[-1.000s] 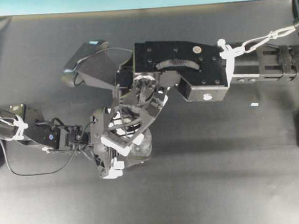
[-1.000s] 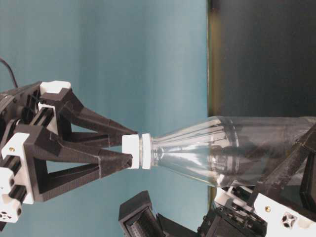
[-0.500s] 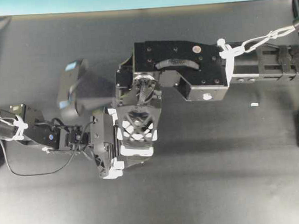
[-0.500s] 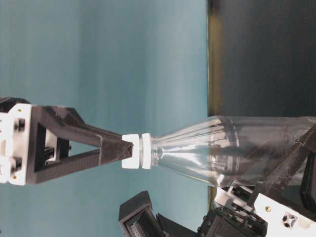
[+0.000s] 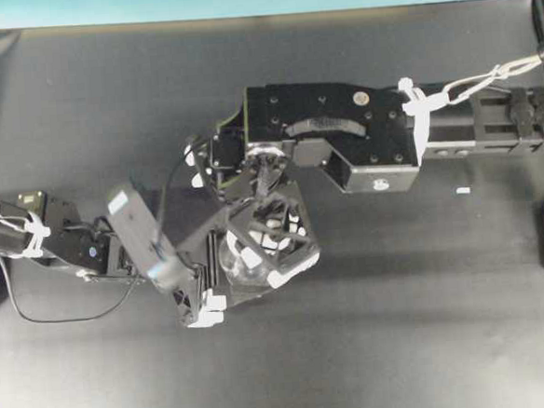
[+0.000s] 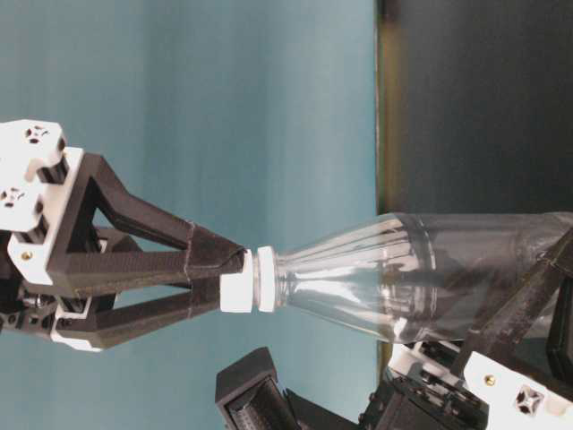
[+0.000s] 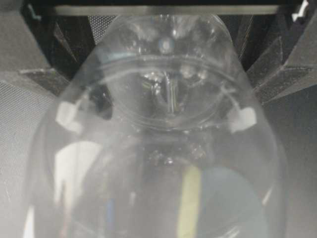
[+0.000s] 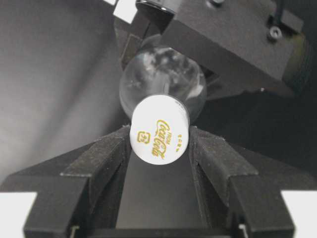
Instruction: Open the bottle cap by holding the bottle with the left arm and twisting the cap with the right arm.
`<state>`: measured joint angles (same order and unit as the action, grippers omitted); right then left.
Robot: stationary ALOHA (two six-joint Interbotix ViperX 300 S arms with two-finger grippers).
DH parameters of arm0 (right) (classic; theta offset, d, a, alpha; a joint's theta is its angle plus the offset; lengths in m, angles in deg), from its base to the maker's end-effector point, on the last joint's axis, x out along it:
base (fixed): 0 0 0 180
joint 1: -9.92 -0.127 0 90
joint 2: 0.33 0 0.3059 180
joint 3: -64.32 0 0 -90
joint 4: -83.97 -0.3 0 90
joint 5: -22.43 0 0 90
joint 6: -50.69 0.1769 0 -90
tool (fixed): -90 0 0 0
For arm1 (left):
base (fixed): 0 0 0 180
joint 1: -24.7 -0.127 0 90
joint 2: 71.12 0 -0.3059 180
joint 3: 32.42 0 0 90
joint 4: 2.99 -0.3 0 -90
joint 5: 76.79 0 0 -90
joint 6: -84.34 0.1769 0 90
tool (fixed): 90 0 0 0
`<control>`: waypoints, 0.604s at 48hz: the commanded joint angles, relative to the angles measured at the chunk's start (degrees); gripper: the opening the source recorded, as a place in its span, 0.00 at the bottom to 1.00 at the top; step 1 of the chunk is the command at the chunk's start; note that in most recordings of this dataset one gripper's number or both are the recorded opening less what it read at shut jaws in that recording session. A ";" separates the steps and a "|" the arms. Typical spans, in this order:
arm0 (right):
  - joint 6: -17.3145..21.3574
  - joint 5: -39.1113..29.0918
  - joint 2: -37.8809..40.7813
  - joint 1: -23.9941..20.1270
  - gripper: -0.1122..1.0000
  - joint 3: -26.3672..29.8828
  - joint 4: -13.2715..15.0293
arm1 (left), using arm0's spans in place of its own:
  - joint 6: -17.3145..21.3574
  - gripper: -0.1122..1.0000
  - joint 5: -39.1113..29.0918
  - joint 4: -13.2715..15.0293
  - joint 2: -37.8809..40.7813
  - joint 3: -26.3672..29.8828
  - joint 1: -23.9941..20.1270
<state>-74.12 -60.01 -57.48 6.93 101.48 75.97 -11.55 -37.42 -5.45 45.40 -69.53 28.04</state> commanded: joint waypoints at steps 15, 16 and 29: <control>-17.49 0.79 -1.14 -0.26 0.43 -0.97 -0.09 | -0.35 0.87 0.18 -0.09 -0.44 0.70 1.49; -18.46 0.70 -1.14 -0.35 0.43 -0.97 -0.18 | -0.35 0.87 0.18 -0.09 -0.53 0.70 1.58; -22.06 -0.18 -1.49 0.00 0.43 -1.67 -0.18 | -0.44 0.87 0.18 -0.09 -0.62 0.97 2.72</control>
<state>-95.21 -59.83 -58.62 6.93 99.81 75.79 -11.73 -37.42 -5.36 45.22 -69.09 29.36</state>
